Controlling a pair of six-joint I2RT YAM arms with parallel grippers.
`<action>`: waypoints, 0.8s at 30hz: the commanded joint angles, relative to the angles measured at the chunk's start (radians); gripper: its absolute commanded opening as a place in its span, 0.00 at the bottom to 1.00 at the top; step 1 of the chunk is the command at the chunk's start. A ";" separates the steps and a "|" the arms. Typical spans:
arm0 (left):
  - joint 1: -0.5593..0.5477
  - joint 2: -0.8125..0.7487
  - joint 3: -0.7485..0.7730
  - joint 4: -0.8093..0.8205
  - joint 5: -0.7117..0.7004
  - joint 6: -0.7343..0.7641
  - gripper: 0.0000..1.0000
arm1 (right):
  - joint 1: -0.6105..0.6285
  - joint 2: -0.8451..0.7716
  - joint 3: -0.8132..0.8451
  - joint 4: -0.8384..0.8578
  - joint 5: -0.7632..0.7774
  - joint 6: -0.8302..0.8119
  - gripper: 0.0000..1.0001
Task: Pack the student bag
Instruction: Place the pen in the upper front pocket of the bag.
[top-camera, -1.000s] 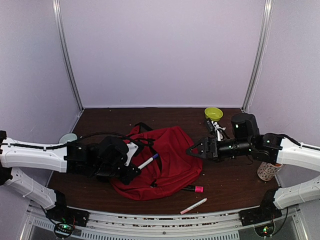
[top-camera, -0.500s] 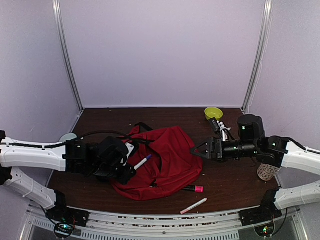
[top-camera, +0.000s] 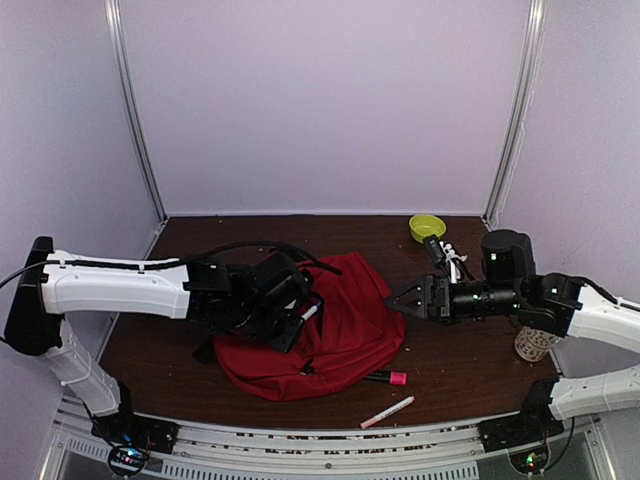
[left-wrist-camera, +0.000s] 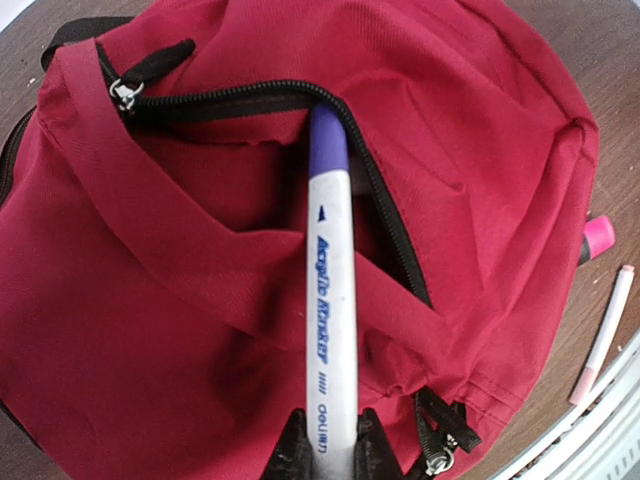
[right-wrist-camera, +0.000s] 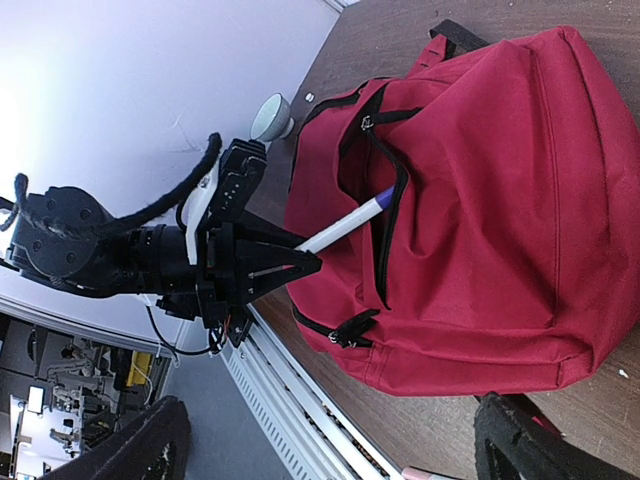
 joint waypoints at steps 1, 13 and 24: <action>0.005 0.007 0.046 -0.097 -0.020 -0.024 0.00 | -0.011 -0.024 -0.010 -0.018 0.027 -0.012 1.00; 0.008 -0.028 -0.012 -0.103 0.027 -0.078 0.00 | -0.016 0.000 -0.022 0.014 0.010 -0.011 1.00; 0.046 0.139 0.097 -0.014 -0.030 -0.137 0.00 | -0.017 -0.051 -0.043 -0.012 0.031 -0.006 1.00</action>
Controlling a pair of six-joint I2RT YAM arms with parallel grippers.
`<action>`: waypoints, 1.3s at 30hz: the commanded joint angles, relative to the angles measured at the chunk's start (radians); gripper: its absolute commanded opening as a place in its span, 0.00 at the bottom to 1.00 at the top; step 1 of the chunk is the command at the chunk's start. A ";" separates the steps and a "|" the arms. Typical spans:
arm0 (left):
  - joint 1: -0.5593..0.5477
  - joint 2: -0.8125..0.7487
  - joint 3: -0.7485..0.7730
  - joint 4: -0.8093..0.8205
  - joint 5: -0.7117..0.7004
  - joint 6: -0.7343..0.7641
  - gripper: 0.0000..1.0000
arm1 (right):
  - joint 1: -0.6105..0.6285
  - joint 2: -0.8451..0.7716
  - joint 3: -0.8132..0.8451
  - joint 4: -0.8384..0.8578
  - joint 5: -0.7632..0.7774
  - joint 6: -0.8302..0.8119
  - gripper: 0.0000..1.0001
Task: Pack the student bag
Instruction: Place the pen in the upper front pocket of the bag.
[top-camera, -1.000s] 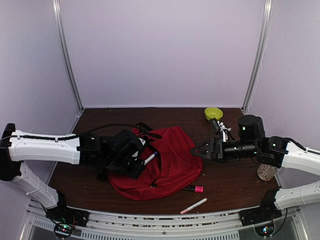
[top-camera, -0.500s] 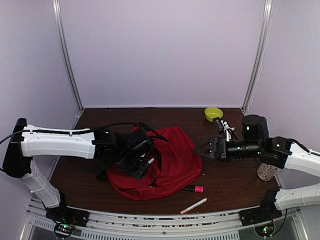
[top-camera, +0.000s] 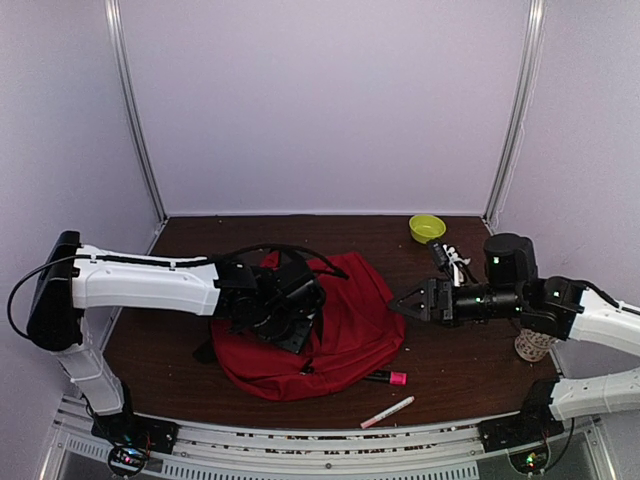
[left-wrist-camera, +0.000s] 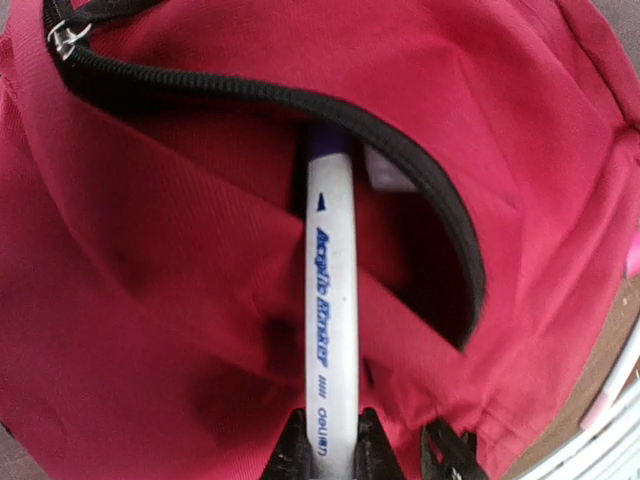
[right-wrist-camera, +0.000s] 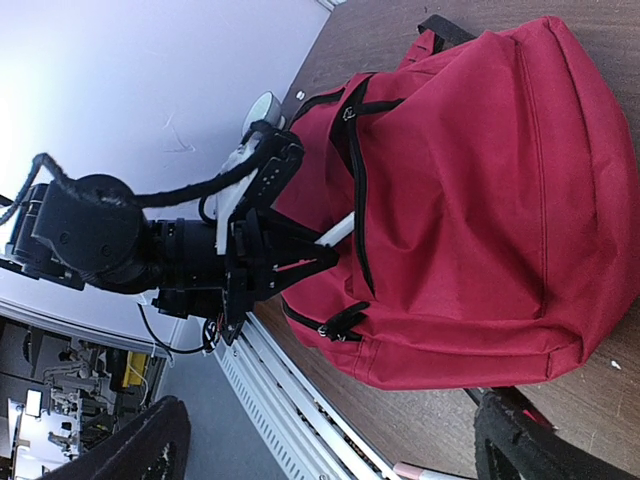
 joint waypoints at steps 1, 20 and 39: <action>0.047 0.010 0.003 0.096 -0.030 -0.035 0.00 | -0.006 -0.032 -0.021 -0.007 0.031 -0.006 1.00; 0.192 0.146 0.124 0.346 0.240 0.129 0.00 | -0.015 0.043 0.003 -0.017 0.025 -0.051 1.00; 0.200 0.030 0.045 0.326 0.335 0.141 0.47 | -0.021 0.063 0.031 -0.060 0.042 -0.086 1.00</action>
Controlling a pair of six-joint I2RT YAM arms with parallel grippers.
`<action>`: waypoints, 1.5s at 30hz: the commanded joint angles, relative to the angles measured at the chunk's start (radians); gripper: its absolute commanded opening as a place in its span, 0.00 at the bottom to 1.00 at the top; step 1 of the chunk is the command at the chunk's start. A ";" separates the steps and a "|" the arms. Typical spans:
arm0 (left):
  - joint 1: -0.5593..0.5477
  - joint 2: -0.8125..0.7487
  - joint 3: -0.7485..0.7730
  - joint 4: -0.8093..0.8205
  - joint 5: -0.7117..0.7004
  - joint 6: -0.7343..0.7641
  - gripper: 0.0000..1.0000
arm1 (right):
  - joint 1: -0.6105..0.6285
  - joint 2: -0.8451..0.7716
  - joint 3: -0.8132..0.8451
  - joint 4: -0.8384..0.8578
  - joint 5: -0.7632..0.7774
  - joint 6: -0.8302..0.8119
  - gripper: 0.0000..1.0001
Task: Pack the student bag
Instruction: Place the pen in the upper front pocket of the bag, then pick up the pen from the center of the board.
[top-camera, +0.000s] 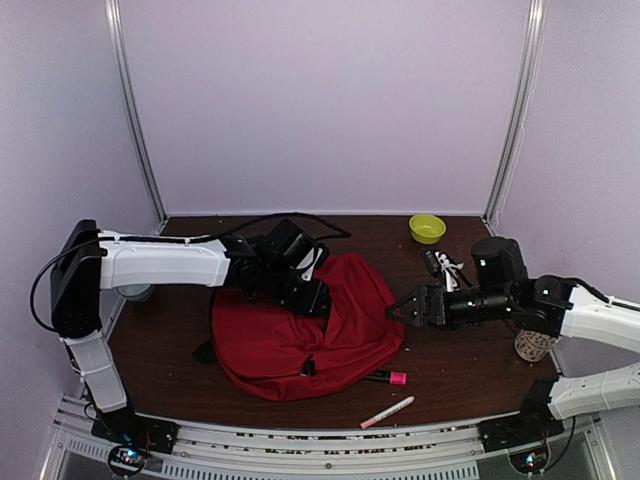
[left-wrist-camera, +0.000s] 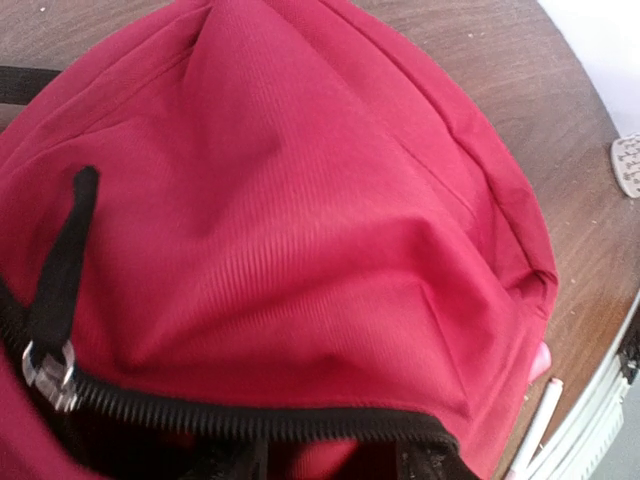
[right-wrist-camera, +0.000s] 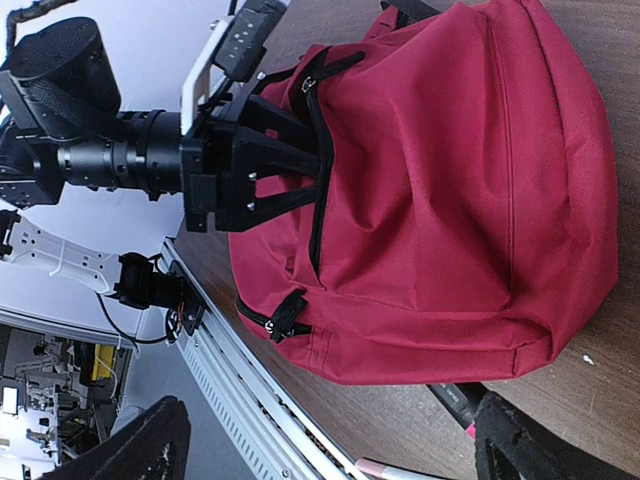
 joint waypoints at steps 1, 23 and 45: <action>0.000 -0.108 -0.046 0.023 0.021 0.006 0.48 | -0.008 0.009 0.039 -0.035 0.029 -0.031 1.00; 0.000 -0.328 -0.188 -0.014 -0.100 0.050 0.53 | 0.025 0.143 0.116 -0.203 0.159 -0.146 1.00; 0.000 -0.457 -0.310 -0.024 -0.228 0.089 0.53 | 0.266 0.448 0.202 -0.314 0.396 -0.277 0.92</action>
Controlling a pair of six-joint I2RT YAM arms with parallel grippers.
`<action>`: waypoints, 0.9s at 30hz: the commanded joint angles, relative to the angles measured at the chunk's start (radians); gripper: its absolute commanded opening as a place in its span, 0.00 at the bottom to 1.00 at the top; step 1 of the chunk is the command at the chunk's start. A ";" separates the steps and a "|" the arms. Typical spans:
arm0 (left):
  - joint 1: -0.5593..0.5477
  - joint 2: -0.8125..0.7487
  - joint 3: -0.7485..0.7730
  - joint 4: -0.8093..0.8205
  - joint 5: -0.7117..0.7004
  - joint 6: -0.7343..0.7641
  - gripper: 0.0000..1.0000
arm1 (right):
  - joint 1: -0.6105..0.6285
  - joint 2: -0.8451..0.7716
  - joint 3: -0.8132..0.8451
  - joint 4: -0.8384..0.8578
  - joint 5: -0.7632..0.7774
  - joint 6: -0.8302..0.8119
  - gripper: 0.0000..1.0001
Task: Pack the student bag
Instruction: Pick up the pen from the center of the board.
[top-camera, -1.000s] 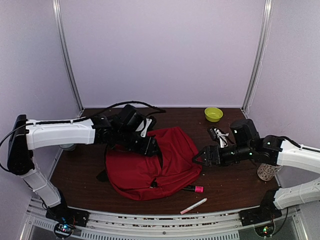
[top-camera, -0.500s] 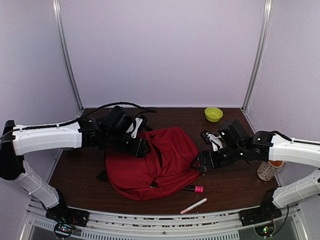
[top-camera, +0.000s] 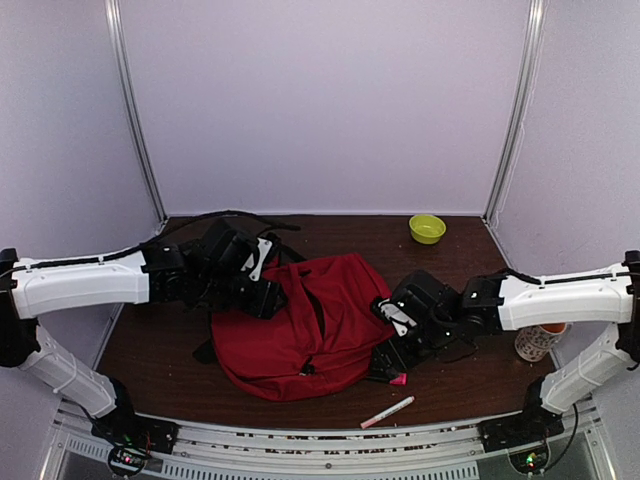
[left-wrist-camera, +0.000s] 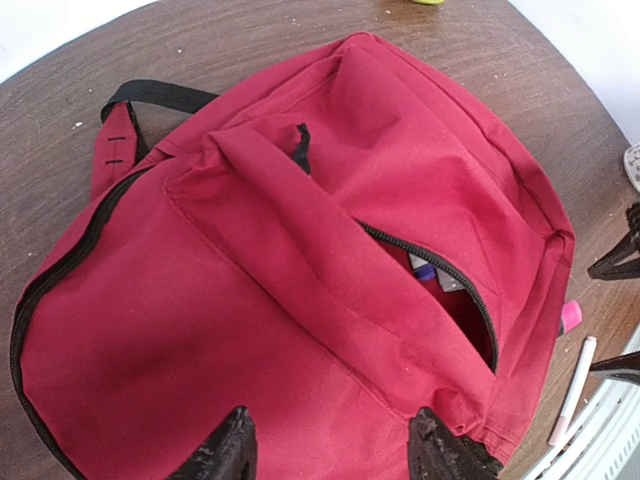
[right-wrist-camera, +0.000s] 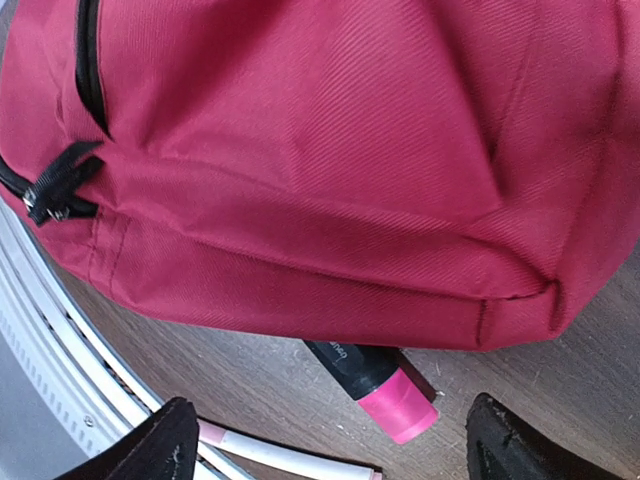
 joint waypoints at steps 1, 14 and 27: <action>0.000 -0.024 -0.016 0.014 -0.031 0.020 0.53 | 0.026 0.049 0.017 -0.006 0.061 -0.043 0.90; 0.000 0.004 -0.030 0.024 -0.020 0.017 0.53 | 0.052 0.189 -0.013 0.073 0.063 -0.060 0.73; 0.000 0.030 -0.018 0.027 -0.009 0.020 0.53 | 0.098 0.219 -0.071 0.094 0.094 -0.041 0.52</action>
